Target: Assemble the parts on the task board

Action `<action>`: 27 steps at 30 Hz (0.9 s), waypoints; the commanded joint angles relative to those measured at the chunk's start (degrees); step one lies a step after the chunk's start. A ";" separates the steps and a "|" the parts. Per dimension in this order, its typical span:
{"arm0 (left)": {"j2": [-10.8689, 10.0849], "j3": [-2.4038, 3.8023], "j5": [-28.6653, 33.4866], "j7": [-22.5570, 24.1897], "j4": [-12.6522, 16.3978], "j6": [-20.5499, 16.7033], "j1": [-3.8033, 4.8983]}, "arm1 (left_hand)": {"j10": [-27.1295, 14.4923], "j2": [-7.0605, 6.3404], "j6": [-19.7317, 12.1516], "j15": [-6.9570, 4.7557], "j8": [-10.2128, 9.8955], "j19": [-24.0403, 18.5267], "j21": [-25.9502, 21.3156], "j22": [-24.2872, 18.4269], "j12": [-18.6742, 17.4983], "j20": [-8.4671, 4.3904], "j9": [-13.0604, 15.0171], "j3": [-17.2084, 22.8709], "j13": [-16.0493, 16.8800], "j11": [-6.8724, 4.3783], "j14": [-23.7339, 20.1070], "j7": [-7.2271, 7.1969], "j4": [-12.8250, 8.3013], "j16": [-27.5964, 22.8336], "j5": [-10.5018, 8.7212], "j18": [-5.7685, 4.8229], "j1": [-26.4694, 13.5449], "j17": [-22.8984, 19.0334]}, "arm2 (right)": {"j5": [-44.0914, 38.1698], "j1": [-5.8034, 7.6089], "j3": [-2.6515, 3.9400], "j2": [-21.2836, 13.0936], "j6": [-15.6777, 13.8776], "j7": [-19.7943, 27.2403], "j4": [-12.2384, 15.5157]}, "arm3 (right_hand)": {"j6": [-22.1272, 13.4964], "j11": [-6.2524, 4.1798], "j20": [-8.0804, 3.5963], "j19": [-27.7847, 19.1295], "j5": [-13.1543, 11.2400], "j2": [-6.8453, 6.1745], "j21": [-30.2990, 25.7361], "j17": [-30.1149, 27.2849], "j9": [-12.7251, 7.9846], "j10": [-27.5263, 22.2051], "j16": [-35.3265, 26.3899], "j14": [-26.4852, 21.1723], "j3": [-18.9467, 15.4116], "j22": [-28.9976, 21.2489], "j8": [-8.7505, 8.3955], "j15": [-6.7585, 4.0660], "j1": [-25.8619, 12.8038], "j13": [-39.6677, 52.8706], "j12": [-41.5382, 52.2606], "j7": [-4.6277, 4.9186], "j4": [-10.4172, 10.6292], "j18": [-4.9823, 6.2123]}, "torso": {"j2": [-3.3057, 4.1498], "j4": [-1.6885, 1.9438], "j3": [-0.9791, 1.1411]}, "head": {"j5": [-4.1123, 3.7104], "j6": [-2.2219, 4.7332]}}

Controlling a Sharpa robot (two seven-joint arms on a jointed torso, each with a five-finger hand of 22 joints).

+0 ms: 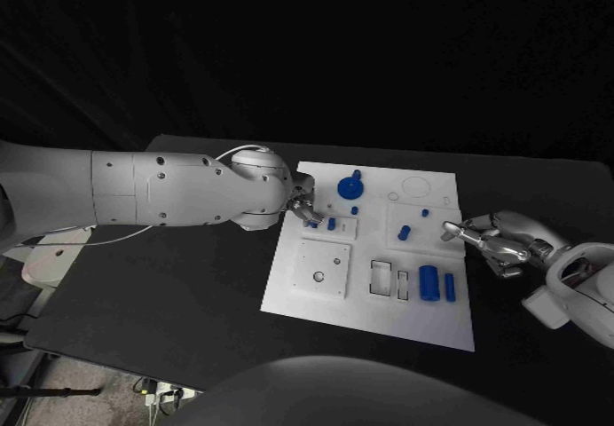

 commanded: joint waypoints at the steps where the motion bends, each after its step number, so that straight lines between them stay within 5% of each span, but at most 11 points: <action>1: 0.00 0.02 0.30 0.15 0.24 0.14 0.01 | 5.96 -0.80 -0.39 -0.18 0.58 4.49 -0.29 14.26 -0.32 -0.36 0.53 0.67 15.06 -0.44 6.04 -0.04 -0.06 0.14 0.80 -0.23 0.14 15.07 | -0.13 -0.08 -0.01 0.08 0.96 0.34 -0.01 | -0.22 0.00 -0.10 -0.36 0.23 0.06 -0.32 15.09 -0.05 5.96 0.20 5.98 -0.09 10.58 -0.08 -0.16 0.56 15.08 0.22 0.09 -0.18 0.39 | -0.03 0.01 0.02 | 0.09 0.00; 11: 0.21 0.02 1.13 0.22 0.14 -0.03 0.01 | 5.96 -1.72 -0.72 -0.29 1.49 4.47 -0.33 14.25 -0.32 -0.47 1.69 2.26 15.06 -0.57 6.04 -0.20 -0.16 0.14 2.83 -0.22 0.58 15.07 | -0.13 -0.12 -0.01 0.10 1.05 0.23 -0.13 | -0.21 0.01 -0.10 -0.43 0.22 0.09 -0.40 15.09 -0.06 5.96 0.20 5.98 -0.09 10.55 -0.07 -0.15 0.60 15.08 0.22 0.10 -0.14 0.41 | 0.02 -0.04 0.01 | 0.11 0.00; 22: 0.57 0.02 1.18 0.20 -0.38 -0.07 0.01 | 5.96 -2.07 -0.78 -0.34 1.82 4.49 -0.30 14.26 -0.32 -0.52 2.07 2.83 15.06 -0.63 6.04 -0.24 -0.20 0.14 2.97 -0.23 0.93 15.07 | -0.12 -0.14 -0.01 0.08 1.04 0.21 -0.16 | -0.21 0.01 -0.10 -0.43 0.22 0.09 -0.40 15.09 -0.06 5.96 0.20 5.98 -0.09 10.55 -0.07 -0.15 0.60 15.08 0.22 0.10 -0.14 0.41 | 0.01 -0.06 0.03 | 0.05 0.00; 27: 0.24 0.03 0.31 0.32 -0.07 -1.08 0.01 | 5.96 -2.20 -1.30 -0.21 2.08 4.52 -0.25 14.28 -0.32 -0.46 2.55 2.65 15.06 -0.41 6.04 0.07 0.03 0.14 -3.25 -0.24 -1.54 15.07 | -0.12 -0.14 -0.01 0.00 0.92 0.26 -0.17 | -0.20 0.01 -0.10 -0.42 0.21 0.11 -0.38 15.09 -0.07 5.96 0.20 5.98 -0.09 10.55 -0.06 -0.15 0.61 15.08 0.22 0.10 -0.12 0.40 | 0.04 -0.05 -0.03 | -0.05 0.00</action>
